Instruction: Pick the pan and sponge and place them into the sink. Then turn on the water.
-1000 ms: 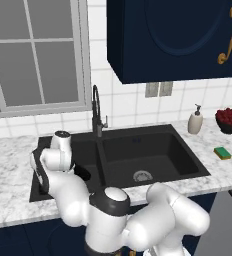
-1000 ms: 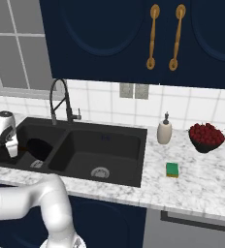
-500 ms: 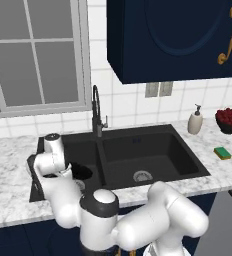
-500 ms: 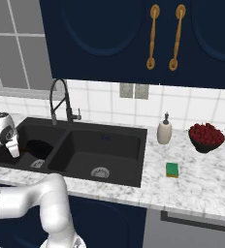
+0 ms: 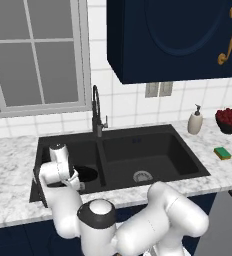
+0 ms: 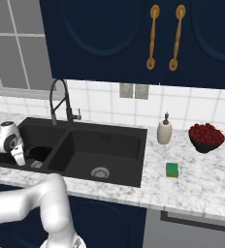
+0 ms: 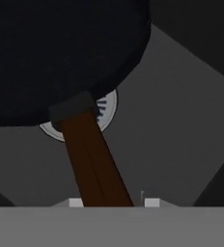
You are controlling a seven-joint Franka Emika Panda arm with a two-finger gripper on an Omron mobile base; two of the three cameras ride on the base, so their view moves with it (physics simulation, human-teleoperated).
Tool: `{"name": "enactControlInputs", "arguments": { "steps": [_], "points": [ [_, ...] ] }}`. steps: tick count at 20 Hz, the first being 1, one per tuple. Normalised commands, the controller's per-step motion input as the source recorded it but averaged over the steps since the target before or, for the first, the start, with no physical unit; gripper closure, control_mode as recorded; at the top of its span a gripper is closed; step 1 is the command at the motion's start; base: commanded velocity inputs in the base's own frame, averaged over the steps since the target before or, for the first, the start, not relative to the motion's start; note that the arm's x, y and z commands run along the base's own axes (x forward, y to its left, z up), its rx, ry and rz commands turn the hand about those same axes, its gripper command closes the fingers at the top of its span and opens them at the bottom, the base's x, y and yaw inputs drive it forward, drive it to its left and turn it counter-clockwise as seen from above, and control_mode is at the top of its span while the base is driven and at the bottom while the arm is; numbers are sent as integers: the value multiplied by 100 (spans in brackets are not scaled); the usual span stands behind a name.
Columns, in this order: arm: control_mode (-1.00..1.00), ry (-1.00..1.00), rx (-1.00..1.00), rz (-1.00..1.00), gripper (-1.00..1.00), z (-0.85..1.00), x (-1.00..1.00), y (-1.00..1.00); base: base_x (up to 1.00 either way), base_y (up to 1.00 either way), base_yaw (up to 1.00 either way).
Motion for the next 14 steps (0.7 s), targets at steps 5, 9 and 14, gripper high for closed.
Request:
{"name": "enactControlInputs", "arguments": {
  "steps": [5, 9, 14],
  "points": [
    [-100, 0, -1, 0, 100, -89, -15, 0, 0, 0, 0],
    [-100, -7, 0, 0, -100, -7, 0, 2, 0, 0, 0],
    [-100, -8, 5, 9, -100, 63, 0, -12, 0, 0, 0]
  ]
}}
